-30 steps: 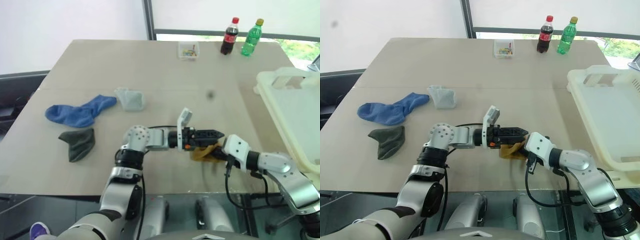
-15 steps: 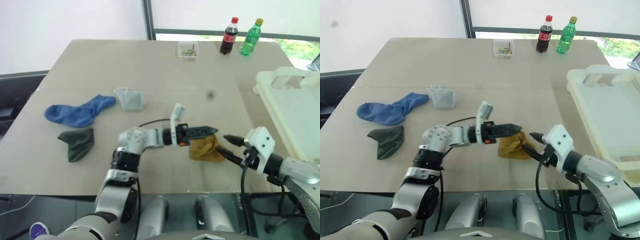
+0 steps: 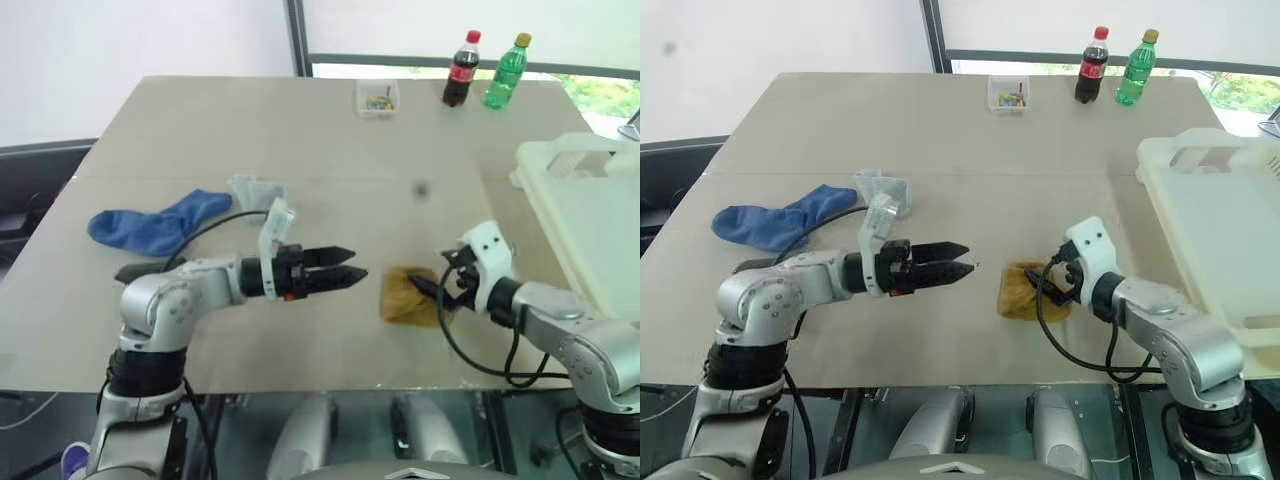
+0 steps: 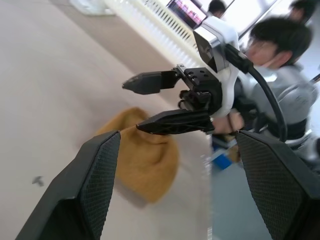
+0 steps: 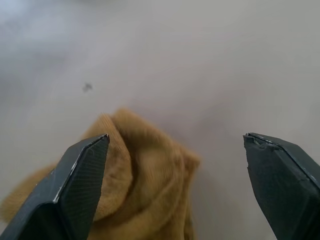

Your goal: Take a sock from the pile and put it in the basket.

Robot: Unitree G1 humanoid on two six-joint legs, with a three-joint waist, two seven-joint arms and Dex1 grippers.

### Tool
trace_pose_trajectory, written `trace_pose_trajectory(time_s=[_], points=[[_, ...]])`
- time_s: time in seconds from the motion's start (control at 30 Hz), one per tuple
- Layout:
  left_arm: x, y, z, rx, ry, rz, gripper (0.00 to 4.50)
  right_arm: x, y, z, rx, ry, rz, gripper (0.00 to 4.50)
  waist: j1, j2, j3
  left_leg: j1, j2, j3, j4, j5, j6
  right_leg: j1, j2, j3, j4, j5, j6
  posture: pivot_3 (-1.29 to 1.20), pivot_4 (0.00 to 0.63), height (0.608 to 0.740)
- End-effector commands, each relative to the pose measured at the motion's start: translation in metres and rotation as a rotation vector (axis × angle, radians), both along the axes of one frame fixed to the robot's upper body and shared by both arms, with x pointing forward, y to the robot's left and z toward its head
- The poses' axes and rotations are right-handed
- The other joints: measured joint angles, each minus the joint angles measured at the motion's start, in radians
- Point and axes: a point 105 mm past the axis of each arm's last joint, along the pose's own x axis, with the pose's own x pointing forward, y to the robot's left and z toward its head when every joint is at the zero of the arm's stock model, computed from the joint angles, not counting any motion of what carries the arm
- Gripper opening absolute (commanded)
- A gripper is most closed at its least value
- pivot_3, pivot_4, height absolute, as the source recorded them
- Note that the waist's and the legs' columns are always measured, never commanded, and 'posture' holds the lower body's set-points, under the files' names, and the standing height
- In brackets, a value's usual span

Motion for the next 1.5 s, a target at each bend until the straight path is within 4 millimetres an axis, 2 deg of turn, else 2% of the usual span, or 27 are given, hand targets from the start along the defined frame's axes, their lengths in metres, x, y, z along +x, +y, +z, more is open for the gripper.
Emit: trace_pose_trajectory(time_s=[0.03,0.23,0.47,0.6,0.73,0.83,0.9,1.0,1.17,1.27,1.37,1.5], points=[[-0.013,-0.002,0.006,0.08,-0.169,-0.025,3.87,-0.009,0.0,-0.006,-0.026,0.047,0.006,4.39,-0.002,0.0,0.0,0.0,0.0,0.0,-0.001,0.0,0.0,0.0,0.0,0.0,0.0,0.0,0.0,0.0,0.15,0.74],[-0.02,0.002,0.005,0.125,-0.256,-0.016,3.87,-0.021,0.002,-0.016,-0.031,0.124,0.052,4.39,-0.007,0.0,0.0,0.001,0.0,0.0,-0.002,0.0,0.0,0.0,0.003,0.0,0.0,0.0,0.0,0.0,0.15,0.74],[-0.024,0.011,0.003,0.195,-0.329,-0.037,3.87,-0.032,0.015,-0.023,0.03,0.21,0.186,4.39,-0.012,0.0,0.0,0.003,0.001,0.002,-0.001,0.0,0.0,0.001,0.006,0.001,0.0,0.0,0.001,0.0,0.15,0.74],[-0.028,0.013,-0.001,0.217,-0.348,-0.065,3.87,-0.035,0.019,-0.037,-0.05,0.229,0.273,3.26,-0.014,-0.001,0.0,0.003,0.002,0.003,-0.001,0.0,0.001,0.001,0.006,0.001,0.0,0.0,0.001,0.0,0.15,0.74],[-0.04,0.017,-0.004,0.239,-0.343,-0.144,3.87,-0.033,0.019,-0.06,-0.157,0.234,0.346,1.56,-0.017,-0.003,-0.002,0.004,0.003,0.004,-0.001,0.0,0.0,0.002,0.008,0.002,0.0,0.0,0.001,0.0,0.15,0.74],[-0.041,0.019,-0.005,0.246,-0.341,-0.165,3.87,-0.028,0.016,-0.061,-0.153,0.224,0.341,0.17,-0.017,-0.006,-0.004,0.006,0.006,0.004,-0.001,0.0,0.0,0.002,0.01,0.002,0.0,-0.001,0.0,0.0,0.15,0.74],[-0.042,0.02,-0.005,0.244,-0.338,-0.173,3.87,-0.02,0.01,-0.06,-0.162,0.192,0.31,0.04,-0.016,-0.007,-0.005,0.006,0.007,0.004,-0.001,0.0,0.0,0.002,0.011,0.003,0.0,-0.003,0.001,0.0,0.15,0.74],[-0.043,0.019,-0.006,0.236,-0.347,-0.18,3.87,-0.001,0.005,-0.035,-0.013,0.088,0.223,0.04,-0.016,-0.008,-0.005,0.007,0.008,0.004,0.001,0.0,0.0,0.003,0.012,0.003,0.001,-0.003,0.0,0.0,0.15,0.74],[-0.039,0.012,-0.002,0.203,-0.375,-0.176,3.87,0.024,-0.013,0.031,0.269,-0.107,0.104,0.04,-0.011,-0.002,0.0,0.004,0.009,0.005,0.006,0.0,0.0,0.002,0.014,0.004,0.003,-0.002,0.0,0.0,0.15,0.74],[-0.028,0.001,0.003,0.162,-0.42,-0.141,3.87,0.042,-0.043,0.067,0.326,-0.258,-0.018,0.04,-0.008,-0.001,0.0,0.003,0.008,0.005,0.006,0.0,0.0,0.002,0.013,0.004,0.002,0.002,0.0,0.0,0.15,0.74],[-0.009,-0.011,0.017,0.081,-0.476,-0.043,3.87,0.061,-0.076,0.102,0.388,-0.38,-0.176,0.04,-0.008,-0.001,0.0,0.003,0.007,0.005,0.005,0.0,0.0,0.002,0.013,0.004,0.002,0.002,0.0,0.0,0.15,0.74],[0.009,-0.026,0.032,0.019,-0.537,0.033,3.87,0.079,-0.114,0.137,0.413,-0.499,-0.368,0.04,-0.009,-0.001,0.001,0.002,0.007,0.005,0.005,0.0,0.0,0.001,0.013,0.004,0.002,0.003,0.0,0.0,0.15,0.74]])
